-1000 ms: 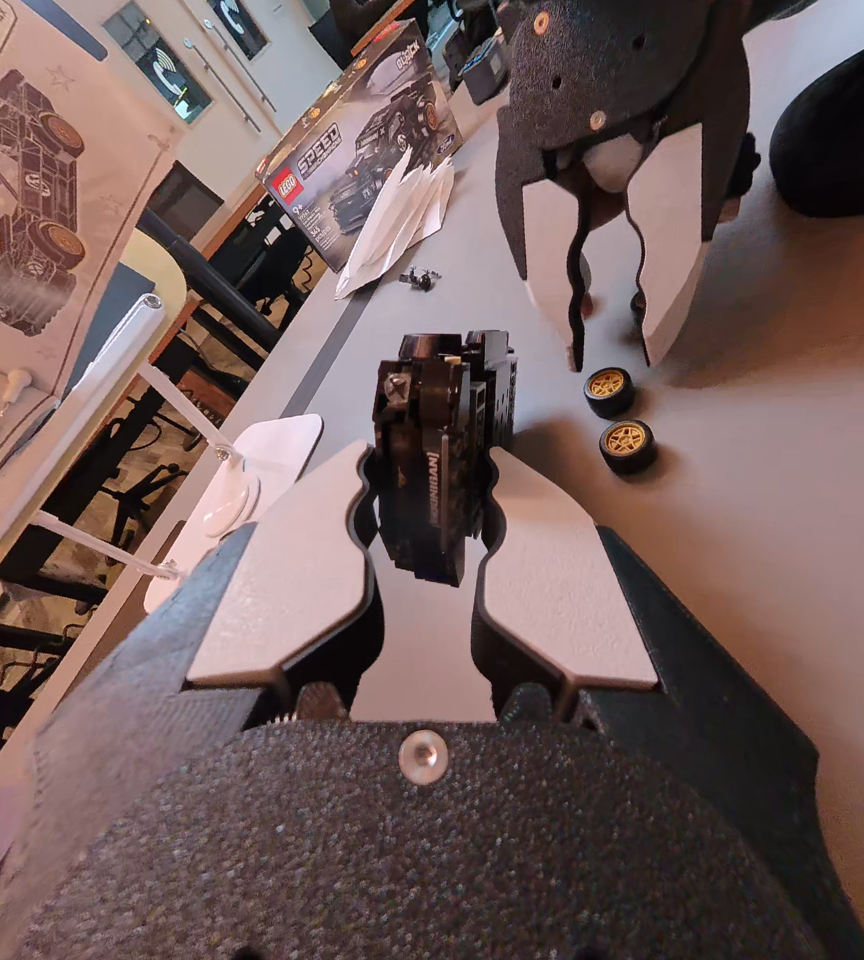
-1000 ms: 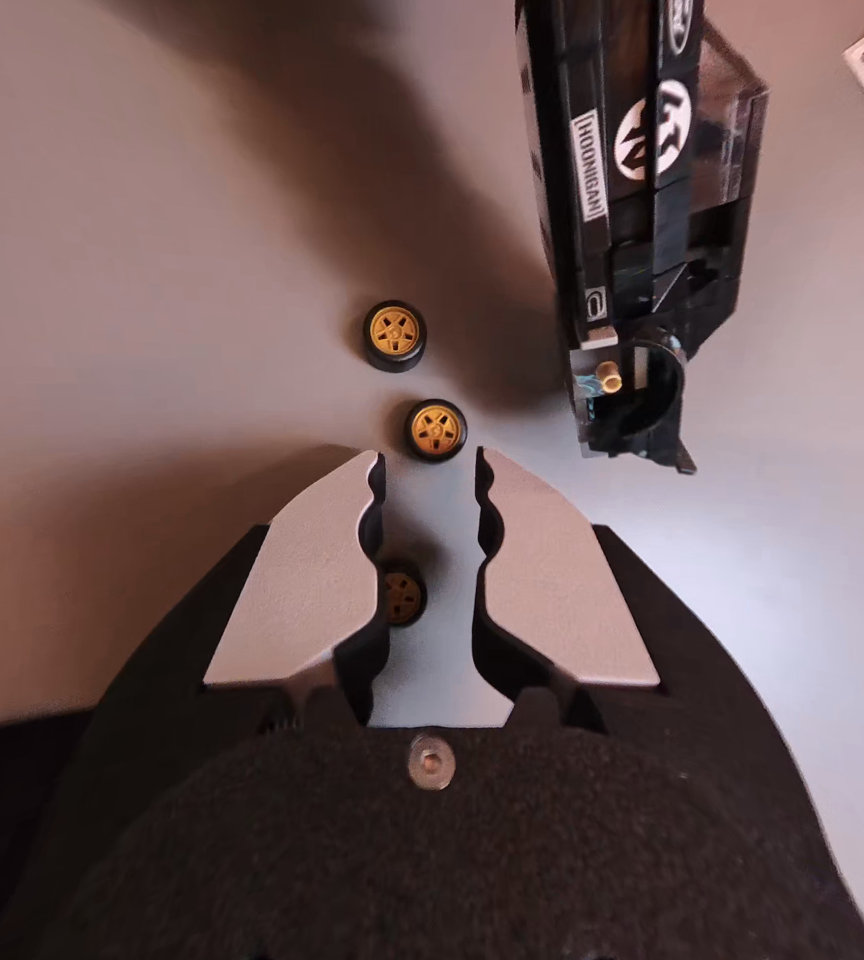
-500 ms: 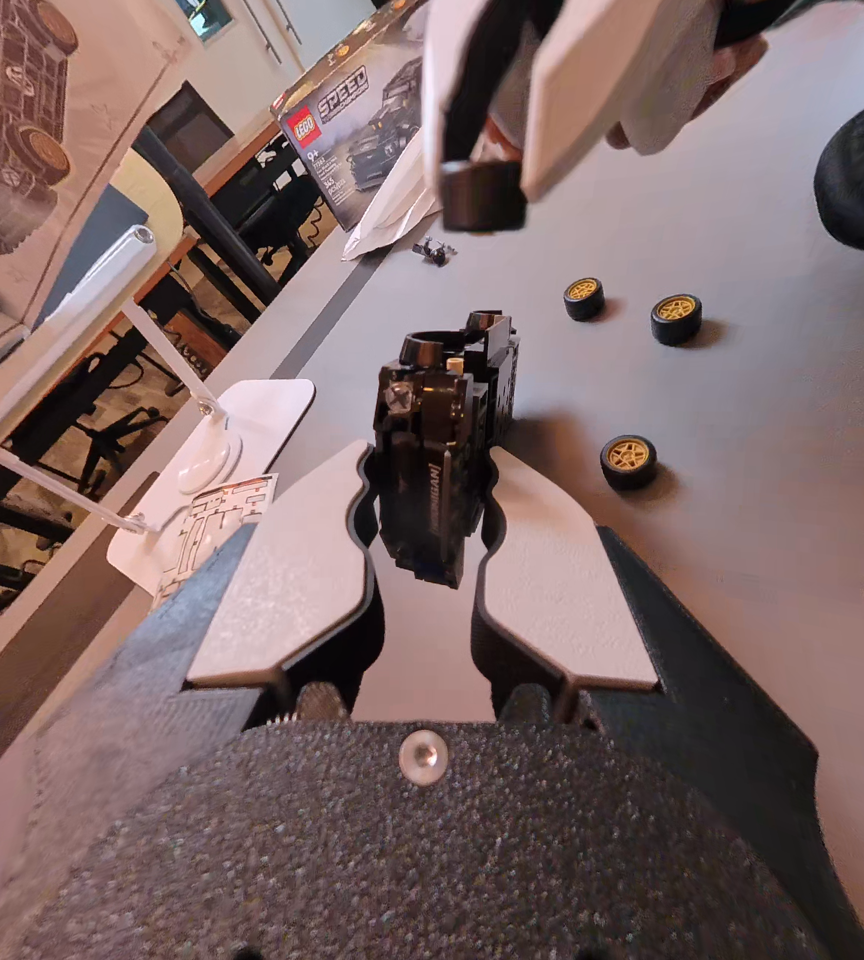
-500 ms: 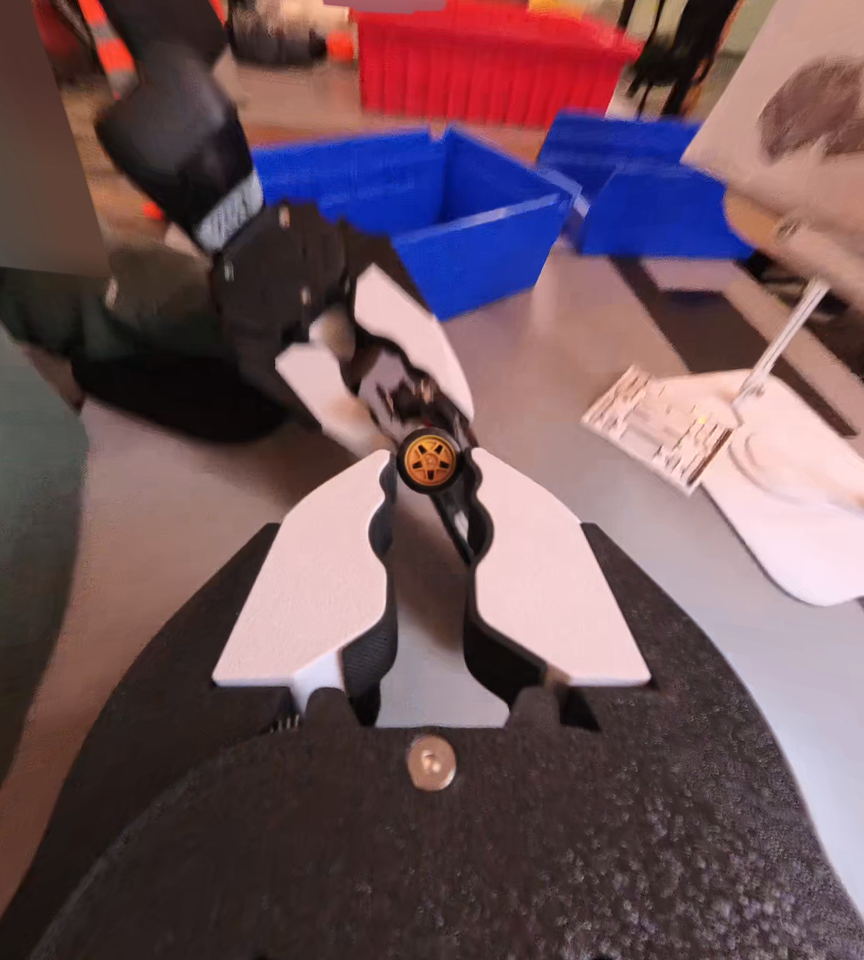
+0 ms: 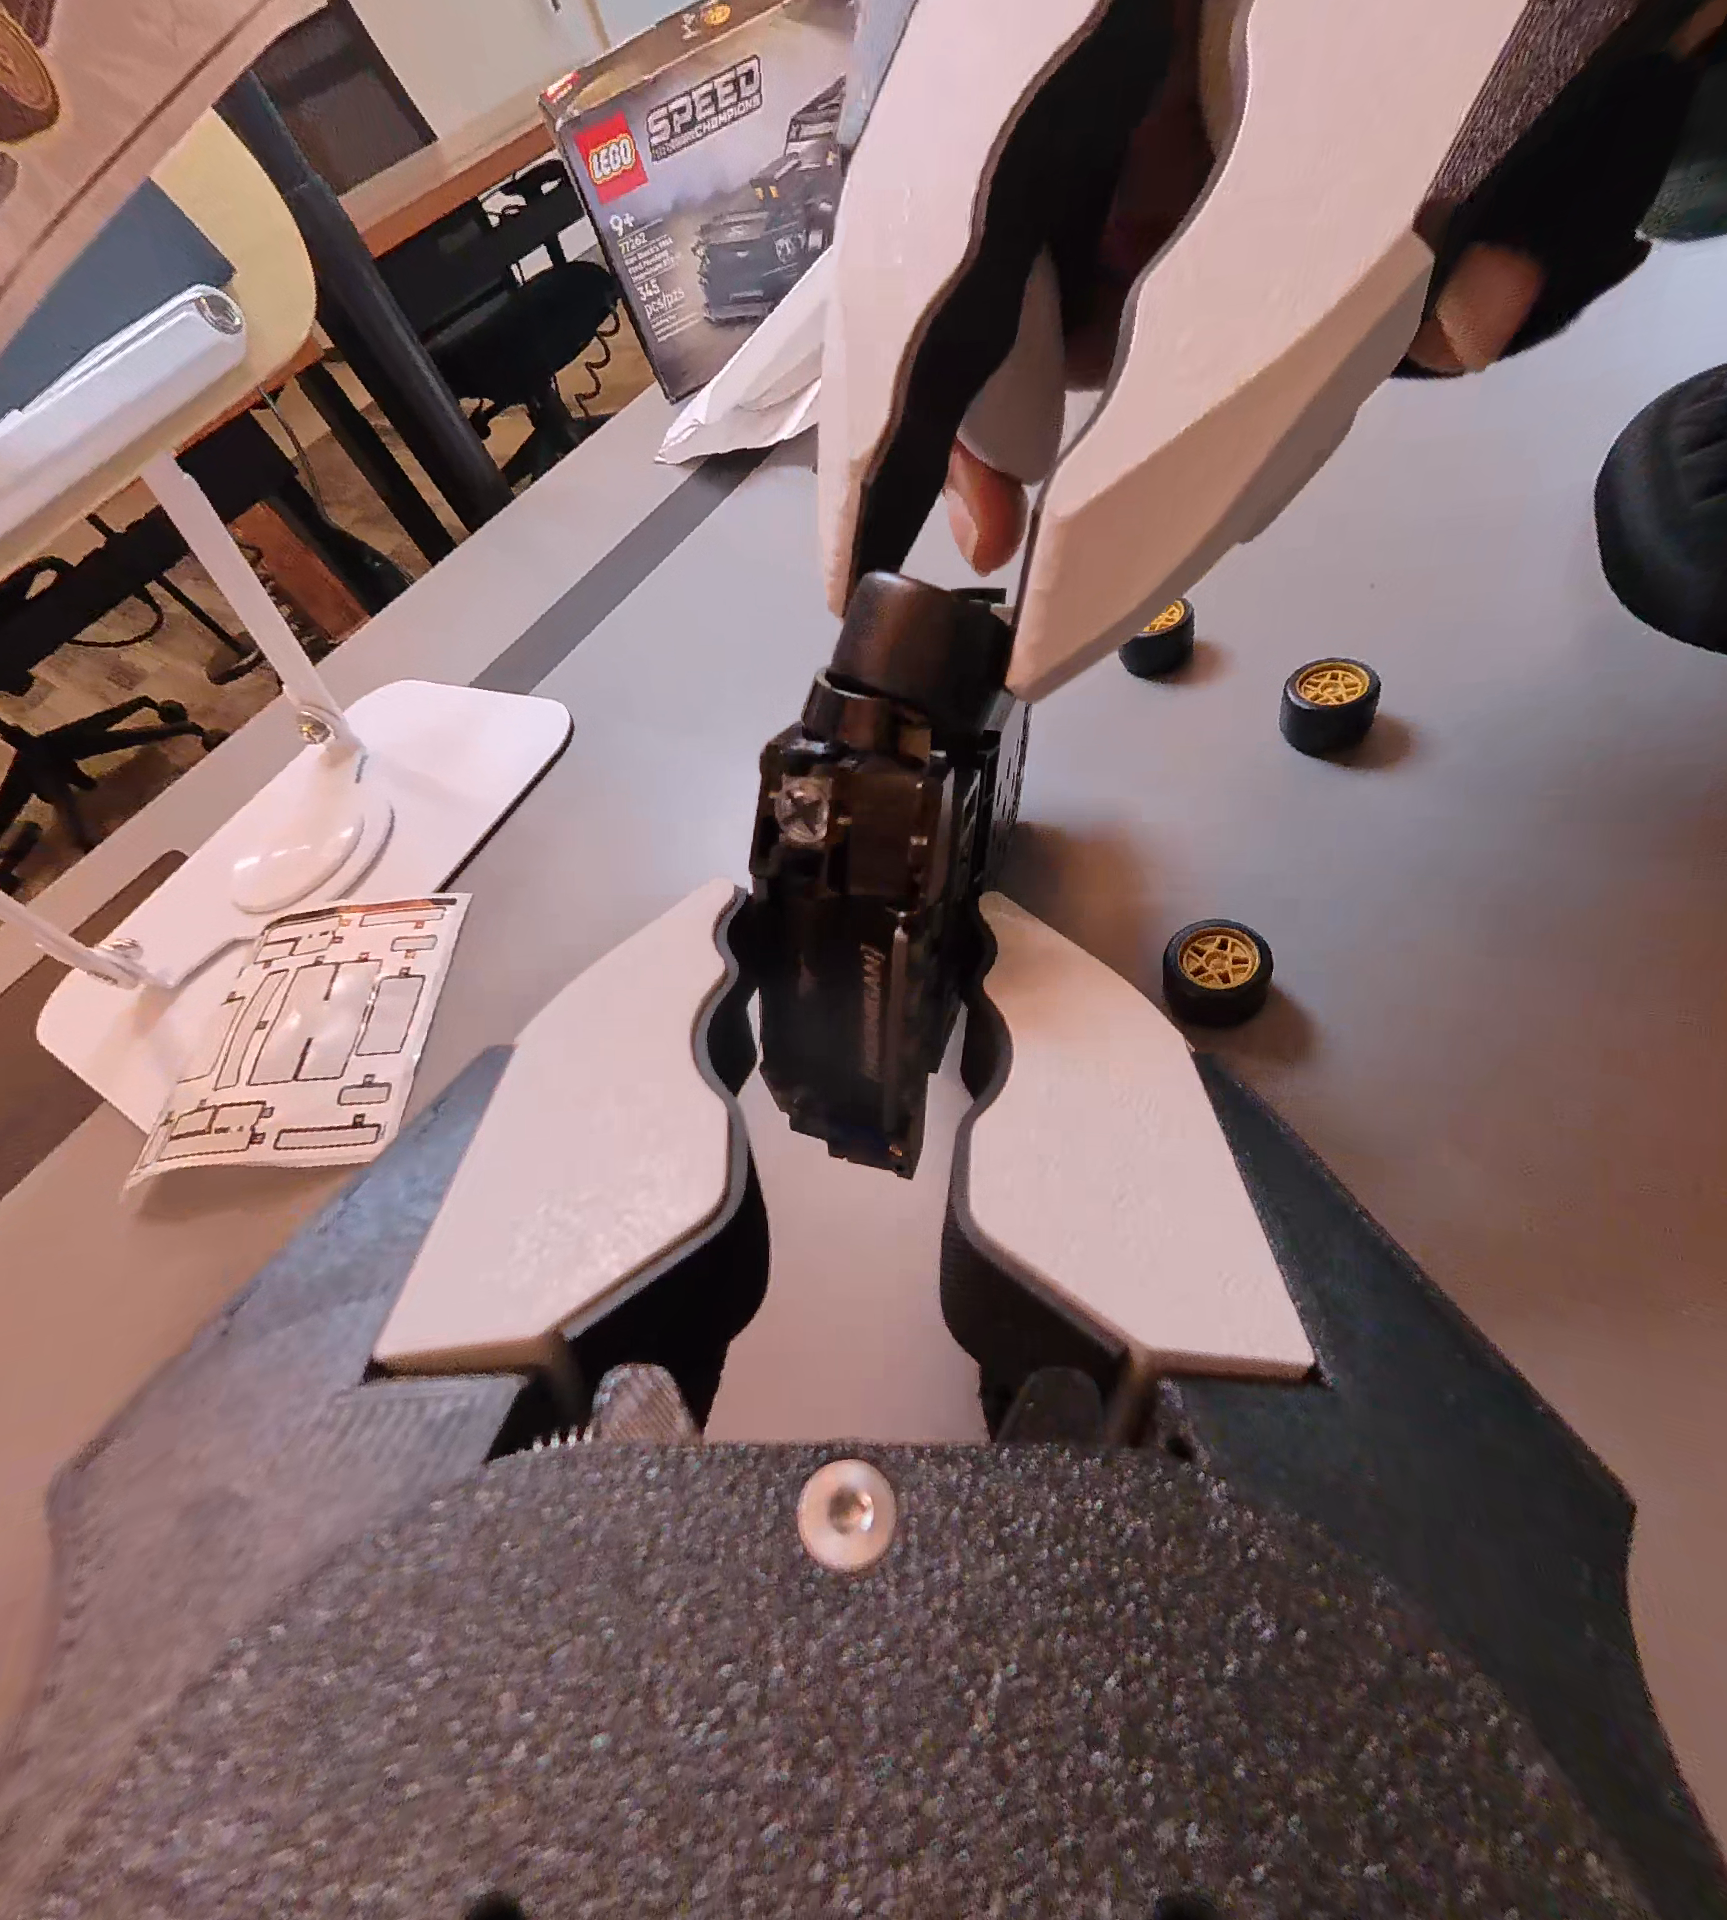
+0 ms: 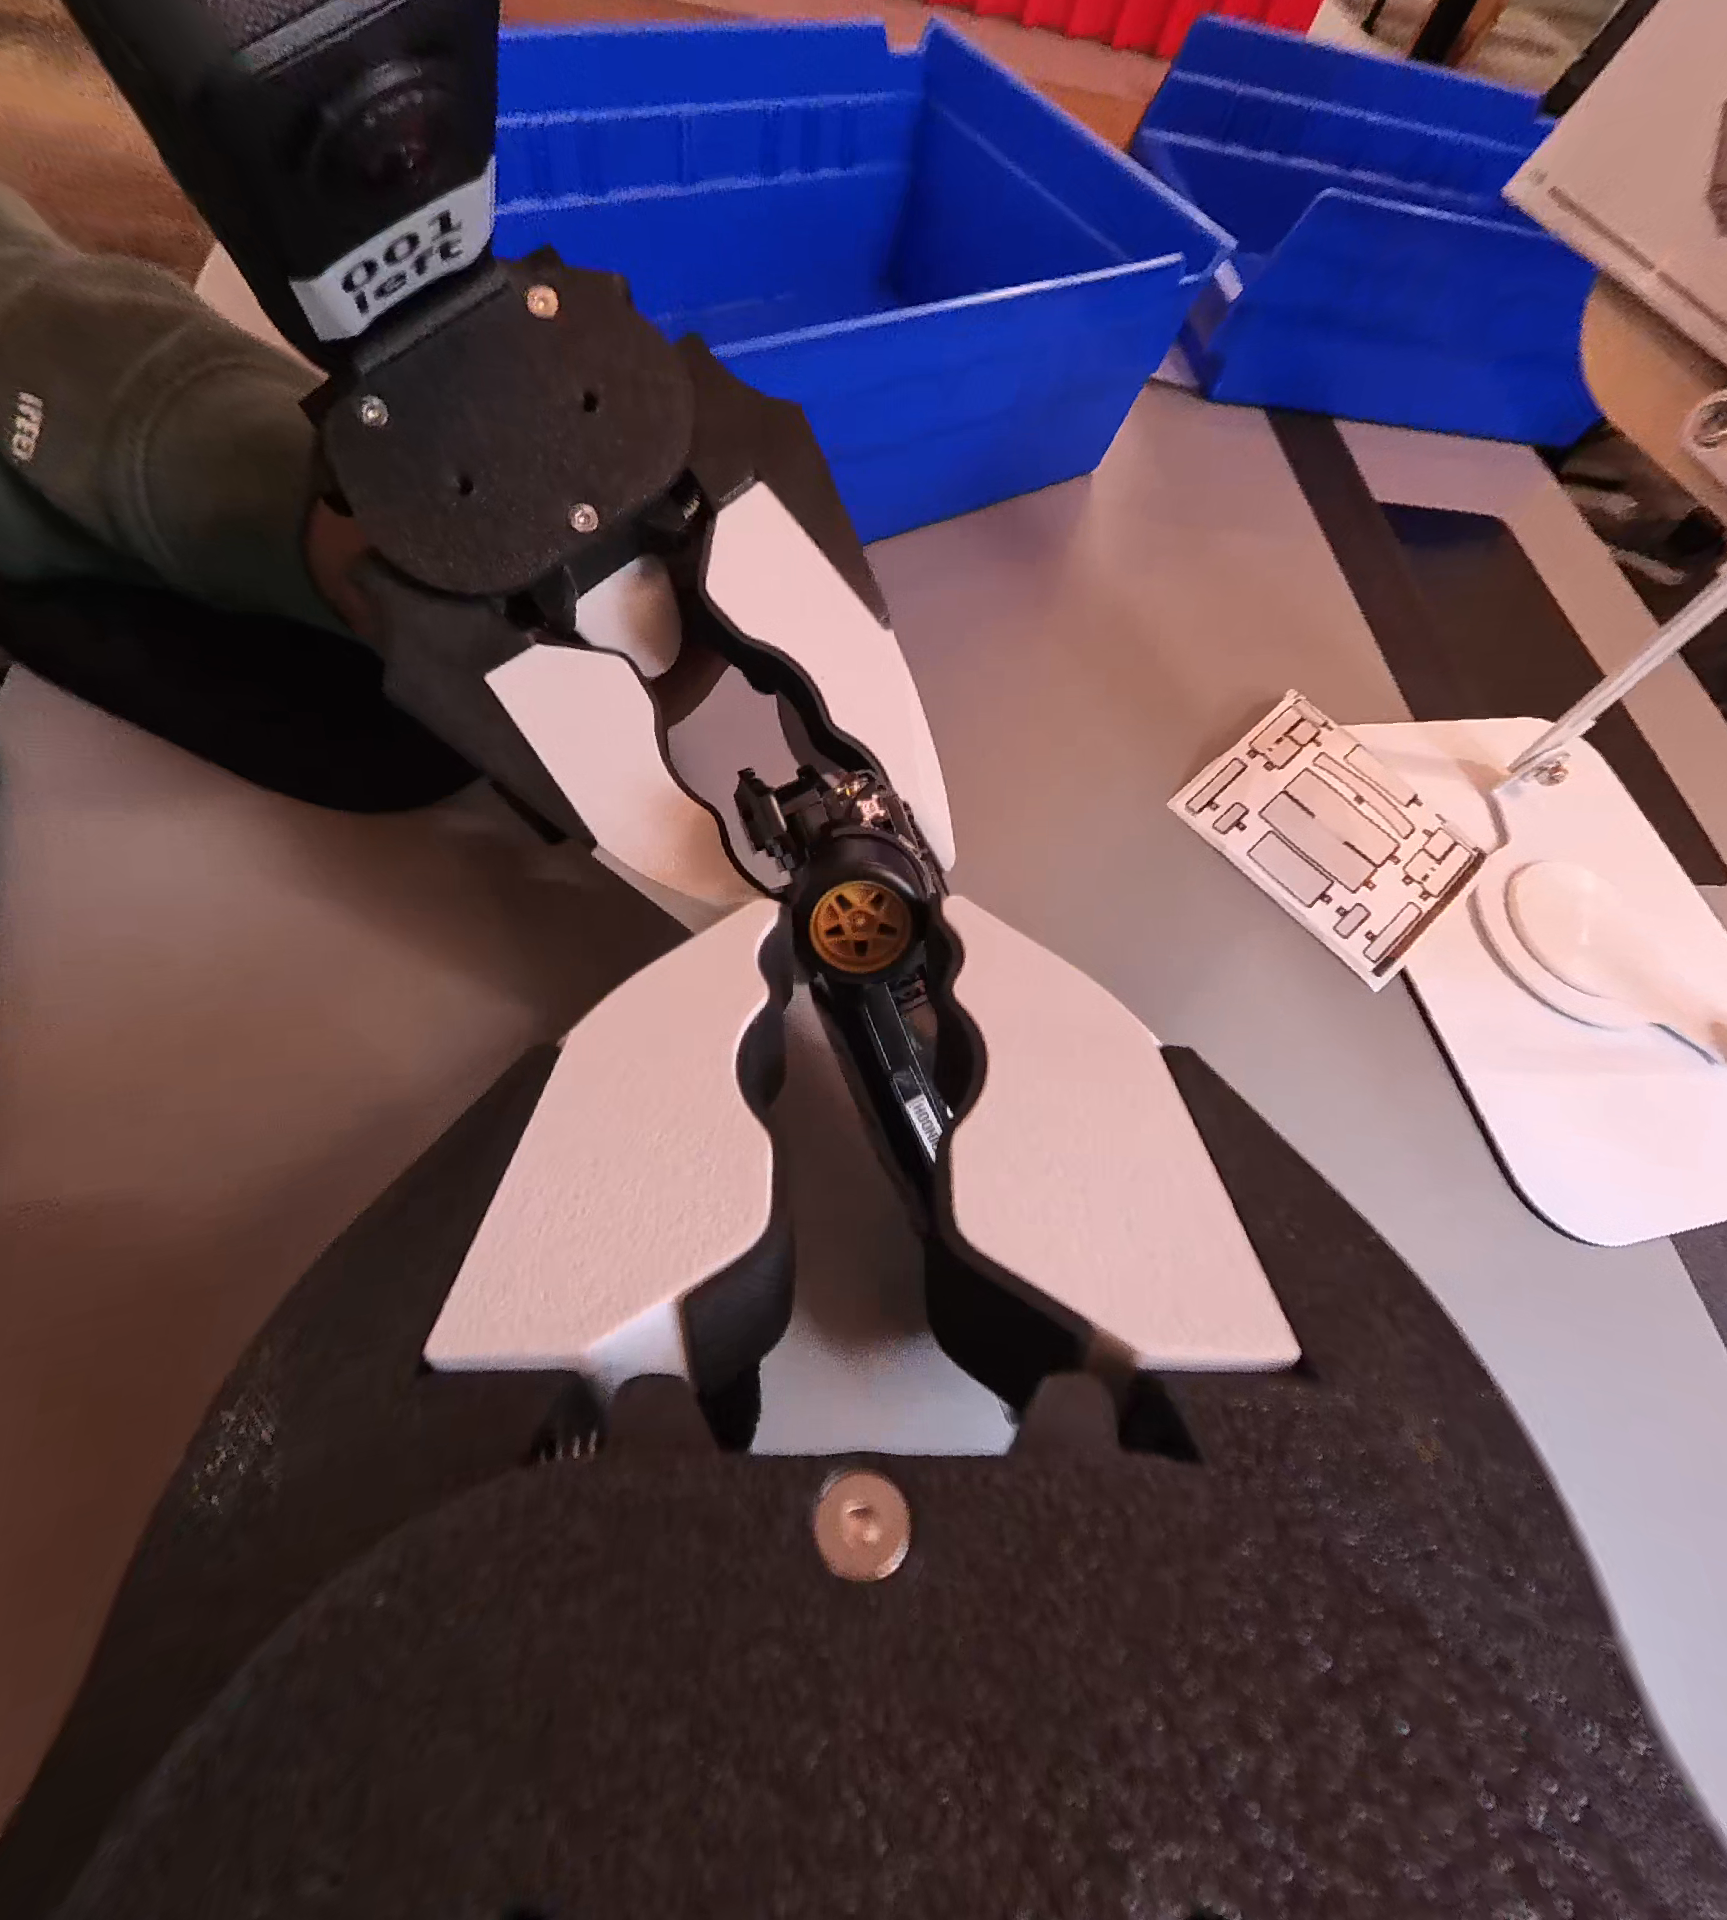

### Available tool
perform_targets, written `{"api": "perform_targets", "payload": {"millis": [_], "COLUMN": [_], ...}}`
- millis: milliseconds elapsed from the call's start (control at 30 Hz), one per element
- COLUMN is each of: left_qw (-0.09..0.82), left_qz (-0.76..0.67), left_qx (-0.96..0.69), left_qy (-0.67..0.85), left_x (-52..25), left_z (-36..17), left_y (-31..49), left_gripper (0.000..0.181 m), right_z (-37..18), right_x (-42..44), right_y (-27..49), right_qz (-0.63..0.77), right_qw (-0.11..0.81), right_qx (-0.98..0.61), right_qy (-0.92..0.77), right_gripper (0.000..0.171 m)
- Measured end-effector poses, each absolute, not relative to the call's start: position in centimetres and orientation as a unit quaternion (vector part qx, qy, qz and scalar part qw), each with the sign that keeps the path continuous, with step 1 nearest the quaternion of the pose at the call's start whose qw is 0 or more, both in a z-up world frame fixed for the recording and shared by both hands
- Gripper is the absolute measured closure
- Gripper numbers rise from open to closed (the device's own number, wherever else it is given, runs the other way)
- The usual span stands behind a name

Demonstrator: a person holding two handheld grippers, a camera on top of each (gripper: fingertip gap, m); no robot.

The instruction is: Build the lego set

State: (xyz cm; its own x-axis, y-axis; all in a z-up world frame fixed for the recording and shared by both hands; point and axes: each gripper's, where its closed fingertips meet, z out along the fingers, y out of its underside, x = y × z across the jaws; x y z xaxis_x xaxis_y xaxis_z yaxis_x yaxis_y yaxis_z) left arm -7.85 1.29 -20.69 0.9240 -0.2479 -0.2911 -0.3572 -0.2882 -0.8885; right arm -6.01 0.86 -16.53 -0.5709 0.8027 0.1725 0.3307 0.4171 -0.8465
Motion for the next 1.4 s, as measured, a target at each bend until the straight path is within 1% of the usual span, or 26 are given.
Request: {"api": "perform_targets", "payload": {"millis": [267, 333, 433, 500, 600, 800, 967, 1200, 1267, 1400], "left_qw": [0.561, 0.562, 0.557, 0.559, 0.557, 0.555, 0.552, 0.547, 0.545, 0.541], "left_qz": [0.056, 0.058, 0.053, 0.044, 0.032, 0.001, -0.008, -0.034, -0.041, -0.056], "left_qx": [-0.803, -0.802, -0.807, -0.807, -0.812, -0.819, -0.822, -0.828, -0.830, -0.833], "left_qy": [0.193, 0.195, 0.189, 0.182, 0.170, 0.147, 0.140, 0.119, 0.113, 0.103], "left_x": [-7.8, -7.7, -7.8, -7.8, -7.9, -8.0, -8.1, -8.1, -8.1, -8.1], "left_z": [-20.9, -20.9, -21.1, -21.0, -21.2, -21.4, -21.6, -21.9, -22.0, -22.1], "left_y": [1.3, 1.3, 1.4, 1.4, 1.4, 1.5, 1.5, 1.5, 1.5, 1.5], "left_gripper": [0.143, 0.143, 0.143, 0.143, 0.143, 0.143, 0.143, 0.143, 0.143, 0.143], "right_z": [-16.9, -17.0, -17.1, -17.4, -17.9, -17.7, -17.0, -17.1, -17.3, -17.3], "right_x": [-6.1, -5.9, -6.2, -6.3, -6.7, -7.1, -7.3, -7.4, -7.4, -7.4], "right_y": [0.8, 0.7, 0.7, 0.6, 0.5, 0.7, 0.9, 1.0, 0.8, 0.8], "right_qz": [0.302, 0.288, 0.275, 0.264, 0.262, 0.289, 0.284, 0.282, 0.279, 0.265], "right_qw": [0.238, 0.210, 0.199, 0.197, 0.211, 0.218, 0.233, 0.240, 0.248, 0.273], "right_qx": [-0.339, -0.339, -0.336, -0.334, -0.323, -0.328, -0.312, -0.302, -0.294, -0.268], "right_qy": [-0.858, -0.871, -0.879, -0.883, -0.885, -0.872, -0.876, -0.879, -0.880, -0.885], "right_gripper": [0.147, 0.147, 0.147, 0.142, 0.137, 0.139, 0.139, 0.149, 0.154, 0.157]}}
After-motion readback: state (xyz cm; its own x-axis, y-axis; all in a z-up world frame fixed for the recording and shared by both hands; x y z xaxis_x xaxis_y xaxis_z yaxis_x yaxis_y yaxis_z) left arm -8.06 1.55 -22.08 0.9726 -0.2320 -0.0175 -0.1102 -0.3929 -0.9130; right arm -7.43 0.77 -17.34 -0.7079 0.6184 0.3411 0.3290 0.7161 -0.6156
